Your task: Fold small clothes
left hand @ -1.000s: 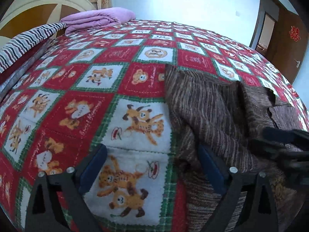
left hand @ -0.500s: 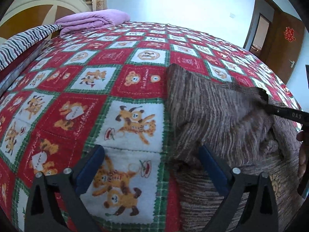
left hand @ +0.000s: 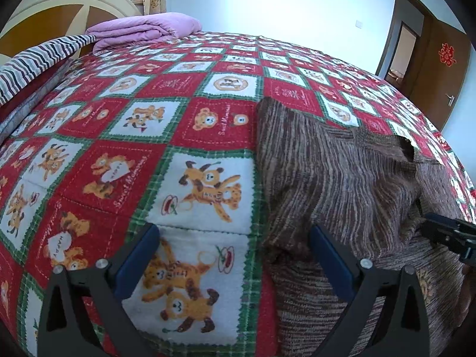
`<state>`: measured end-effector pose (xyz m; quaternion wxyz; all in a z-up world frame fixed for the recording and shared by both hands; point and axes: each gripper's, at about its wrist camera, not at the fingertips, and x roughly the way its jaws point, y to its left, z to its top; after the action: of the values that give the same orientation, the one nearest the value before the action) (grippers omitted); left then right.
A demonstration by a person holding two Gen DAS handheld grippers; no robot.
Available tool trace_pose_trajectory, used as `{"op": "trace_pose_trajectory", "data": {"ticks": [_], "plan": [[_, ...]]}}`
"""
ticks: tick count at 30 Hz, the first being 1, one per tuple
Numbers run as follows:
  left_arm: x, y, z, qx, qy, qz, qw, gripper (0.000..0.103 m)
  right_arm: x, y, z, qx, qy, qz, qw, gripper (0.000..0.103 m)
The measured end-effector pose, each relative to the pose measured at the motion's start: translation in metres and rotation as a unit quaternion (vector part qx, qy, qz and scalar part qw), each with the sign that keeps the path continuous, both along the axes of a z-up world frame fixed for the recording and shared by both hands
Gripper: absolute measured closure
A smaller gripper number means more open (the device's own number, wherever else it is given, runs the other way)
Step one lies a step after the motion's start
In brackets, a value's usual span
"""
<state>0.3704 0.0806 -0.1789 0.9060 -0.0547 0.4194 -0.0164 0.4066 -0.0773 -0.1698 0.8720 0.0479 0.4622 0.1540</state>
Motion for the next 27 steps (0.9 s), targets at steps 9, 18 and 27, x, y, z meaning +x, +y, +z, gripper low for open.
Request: {"op": "trace_pose_trajectory", "data": {"ticks": [9, 18, 27], "plan": [[-0.001, 0.003, 0.0, -0.01, -0.001, 0.0, 0.9999, 0.0, -0.009, 0.016, -0.001, -0.062, -0.019, 0.046, 0.997, 0.097], [-0.002, 0.01, 0.002, -0.038, -0.007, 0.01, 0.9992, 0.0, -0.041, 0.013, 0.051, -0.145, -0.122, 0.056, 0.98, 0.097], [-0.003, 0.006, 0.002, -0.024, -0.005, 0.002, 0.9997, 0.0, -0.048, 0.001, 0.0, -0.182, -0.025, 0.086, 0.979, 0.095]]}}
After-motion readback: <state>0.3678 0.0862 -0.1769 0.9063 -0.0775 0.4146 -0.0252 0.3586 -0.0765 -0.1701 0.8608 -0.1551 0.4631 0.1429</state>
